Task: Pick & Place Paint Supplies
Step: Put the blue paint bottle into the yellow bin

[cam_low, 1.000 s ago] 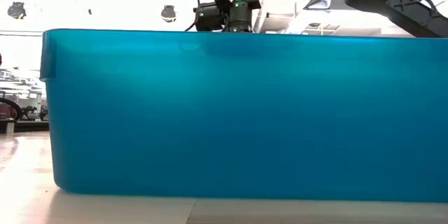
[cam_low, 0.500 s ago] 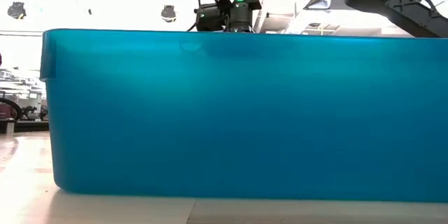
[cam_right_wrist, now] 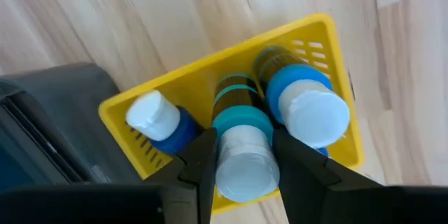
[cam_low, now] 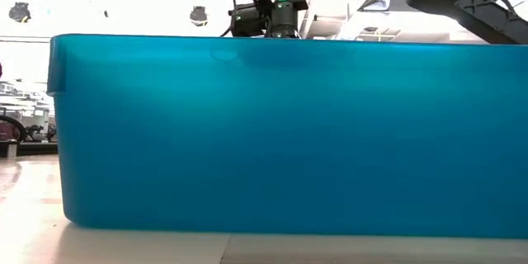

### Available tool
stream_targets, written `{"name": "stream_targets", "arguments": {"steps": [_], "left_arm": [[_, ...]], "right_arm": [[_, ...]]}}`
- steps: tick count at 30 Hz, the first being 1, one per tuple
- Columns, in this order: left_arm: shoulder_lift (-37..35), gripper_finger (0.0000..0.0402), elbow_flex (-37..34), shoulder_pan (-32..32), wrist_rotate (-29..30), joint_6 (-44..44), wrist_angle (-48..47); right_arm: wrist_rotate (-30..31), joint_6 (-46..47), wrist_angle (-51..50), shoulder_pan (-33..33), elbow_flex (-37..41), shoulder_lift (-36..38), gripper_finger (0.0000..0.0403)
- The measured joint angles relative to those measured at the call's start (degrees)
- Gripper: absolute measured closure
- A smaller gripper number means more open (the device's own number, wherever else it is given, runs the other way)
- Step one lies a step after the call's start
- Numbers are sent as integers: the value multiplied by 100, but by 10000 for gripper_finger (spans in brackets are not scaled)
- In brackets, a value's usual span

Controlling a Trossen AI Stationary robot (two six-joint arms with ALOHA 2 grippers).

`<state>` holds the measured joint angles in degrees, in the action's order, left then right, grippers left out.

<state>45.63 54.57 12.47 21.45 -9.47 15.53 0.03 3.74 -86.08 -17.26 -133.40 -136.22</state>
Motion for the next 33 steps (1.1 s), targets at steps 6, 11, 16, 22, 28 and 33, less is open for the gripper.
{"name": "stream_targets", "arguments": {"steps": [6,11,16,22,28,33], "left_arm": [[2,262,0,-2,0,0,2],[0,262,0,-1,0,0,46],[0,262,0,-1,0,0,44],[2,262,0,-2,0,0,74],[2,262,0,-1,0,1,97],[2,262,0,0,0,0,96]], "right_arm": [[-2,-30,-25,0,0,0,290],[2,-82,-48,28,0,0,290],[42,-81,-46,26,0,0,290],[62,-117,-13,33,0,0,290],[30,-115,-28,35,-2,-78,290],[2,-184,157,64,222,-85,290]]}}
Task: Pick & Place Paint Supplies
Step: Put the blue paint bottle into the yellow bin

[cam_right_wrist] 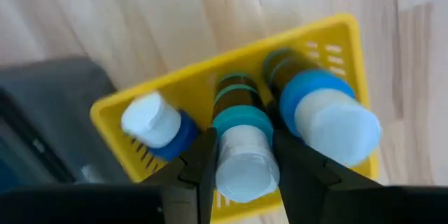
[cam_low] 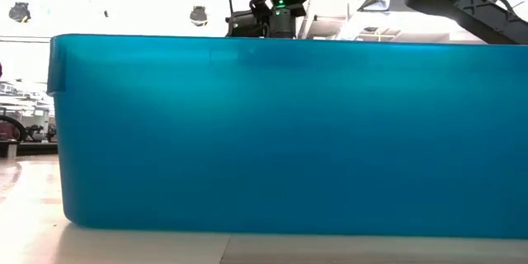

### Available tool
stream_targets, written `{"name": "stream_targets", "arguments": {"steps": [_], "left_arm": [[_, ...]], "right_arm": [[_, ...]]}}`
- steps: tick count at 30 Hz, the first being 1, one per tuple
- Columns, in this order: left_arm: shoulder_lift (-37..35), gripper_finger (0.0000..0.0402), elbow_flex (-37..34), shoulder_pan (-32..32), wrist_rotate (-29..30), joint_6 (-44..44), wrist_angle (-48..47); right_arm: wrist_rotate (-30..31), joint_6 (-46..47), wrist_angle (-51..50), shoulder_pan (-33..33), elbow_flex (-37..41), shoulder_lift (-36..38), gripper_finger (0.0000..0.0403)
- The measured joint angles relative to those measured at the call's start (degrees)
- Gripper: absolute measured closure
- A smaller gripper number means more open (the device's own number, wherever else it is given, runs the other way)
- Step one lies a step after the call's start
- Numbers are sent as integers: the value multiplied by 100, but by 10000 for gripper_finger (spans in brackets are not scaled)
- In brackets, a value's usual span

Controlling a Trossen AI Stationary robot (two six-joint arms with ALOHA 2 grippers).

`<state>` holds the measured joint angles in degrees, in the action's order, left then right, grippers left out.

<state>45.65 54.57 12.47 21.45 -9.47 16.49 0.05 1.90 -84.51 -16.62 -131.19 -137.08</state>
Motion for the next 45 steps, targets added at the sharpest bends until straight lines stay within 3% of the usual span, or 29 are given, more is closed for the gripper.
{"name": "stream_targets", "arguments": {"steps": [5,15,33,45], "left_arm": [[0,262,0,0,0,2,2],[-2,262,0,-2,0,2,0],[-1,262,0,-1,0,20,-13],[-2,262,-2,-57,114,59,-110]], "right_arm": [[-52,54,-62,-28,108,17,286],[-165,286,48,-35,139,-28,209],[-306,415,-32,-88,-385,50,210],[-512,523,632,26,-331,1314,209]]}}
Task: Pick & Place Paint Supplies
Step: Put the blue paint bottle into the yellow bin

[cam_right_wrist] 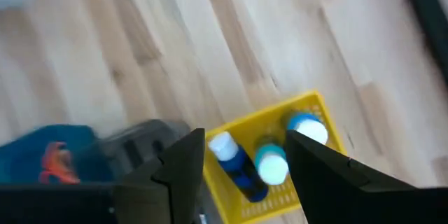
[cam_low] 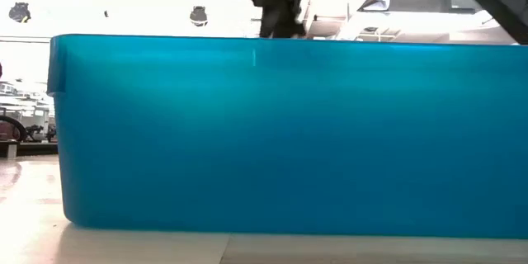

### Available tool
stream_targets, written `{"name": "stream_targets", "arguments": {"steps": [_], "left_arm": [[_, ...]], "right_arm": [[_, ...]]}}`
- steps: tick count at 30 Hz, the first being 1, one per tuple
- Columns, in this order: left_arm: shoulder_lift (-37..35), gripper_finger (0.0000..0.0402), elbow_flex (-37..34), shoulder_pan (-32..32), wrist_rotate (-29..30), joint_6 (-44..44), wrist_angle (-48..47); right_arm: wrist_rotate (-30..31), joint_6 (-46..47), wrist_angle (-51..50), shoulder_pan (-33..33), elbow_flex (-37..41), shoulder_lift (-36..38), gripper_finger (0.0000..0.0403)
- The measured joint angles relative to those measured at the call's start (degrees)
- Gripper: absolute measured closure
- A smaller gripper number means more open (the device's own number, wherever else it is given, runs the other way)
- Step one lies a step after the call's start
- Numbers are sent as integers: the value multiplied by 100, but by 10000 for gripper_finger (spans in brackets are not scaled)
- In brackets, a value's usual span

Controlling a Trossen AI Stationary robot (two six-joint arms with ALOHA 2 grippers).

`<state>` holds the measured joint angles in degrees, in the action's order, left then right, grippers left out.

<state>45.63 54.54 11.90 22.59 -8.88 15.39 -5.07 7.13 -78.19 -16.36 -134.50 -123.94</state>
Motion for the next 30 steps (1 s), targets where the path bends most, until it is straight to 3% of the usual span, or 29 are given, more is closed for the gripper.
{"name": "stream_targets", "arguments": {"steps": [11,17,23,30], "left_arm": [[-1,262,0,-15,7,8,-115],[31,262,0,-15,103,8,-487],[257,262,0,-15,465,102,-879],[874,262,0,-15,494,264,-891]], "right_arm": [[38,-4,-8,471,-2,1658,228],[229,370,-413,938,-2,2207,236],[1006,1036,-895,1406,0,2711,232],[2240,1938,-1148,2057,1,3338,227]]}}
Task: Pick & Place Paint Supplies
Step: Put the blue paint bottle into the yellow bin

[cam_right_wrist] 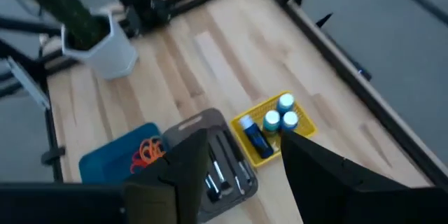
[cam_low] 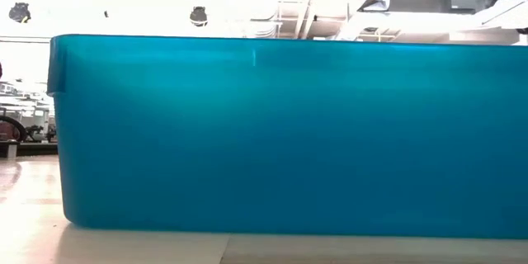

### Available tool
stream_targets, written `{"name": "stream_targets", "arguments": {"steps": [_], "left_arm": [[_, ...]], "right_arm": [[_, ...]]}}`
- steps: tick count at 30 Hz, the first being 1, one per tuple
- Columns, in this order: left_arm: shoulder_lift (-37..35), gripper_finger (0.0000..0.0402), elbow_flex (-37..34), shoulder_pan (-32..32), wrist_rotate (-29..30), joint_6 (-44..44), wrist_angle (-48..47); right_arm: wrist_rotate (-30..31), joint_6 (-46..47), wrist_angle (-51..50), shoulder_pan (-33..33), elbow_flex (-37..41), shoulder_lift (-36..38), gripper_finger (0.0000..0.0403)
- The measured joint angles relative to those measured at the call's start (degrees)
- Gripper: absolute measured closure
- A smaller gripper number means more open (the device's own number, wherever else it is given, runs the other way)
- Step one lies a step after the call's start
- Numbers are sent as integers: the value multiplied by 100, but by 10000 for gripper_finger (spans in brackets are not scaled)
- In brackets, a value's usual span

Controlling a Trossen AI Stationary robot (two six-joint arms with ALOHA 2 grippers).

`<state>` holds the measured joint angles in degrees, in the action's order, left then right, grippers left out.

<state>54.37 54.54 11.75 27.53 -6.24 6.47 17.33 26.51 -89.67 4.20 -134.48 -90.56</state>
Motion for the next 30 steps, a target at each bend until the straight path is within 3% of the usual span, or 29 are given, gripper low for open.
{"name": "stream_targets", "arguments": {"steps": [7,12,17,23,30], "left_arm": [[727,251,396,-35,-82,-199,-116],[1714,206,1639,-402,-1004,-289,-1580],[2735,147,2806,-733,-1584,238,-2979],[3444,110,2599,-1043,-2072,633,-3872],[3939,113,1670,-1373,-2103,1025,-2747]], "right_arm": [[859,682,7,715,-1,376,227],[1130,946,9,1021,-1,450,227],[1143,1092,11,1160,1,498,228],[1147,1258,9,1386,-1,487,228],[1532,1411,7,1750,-1,492,228]]}}
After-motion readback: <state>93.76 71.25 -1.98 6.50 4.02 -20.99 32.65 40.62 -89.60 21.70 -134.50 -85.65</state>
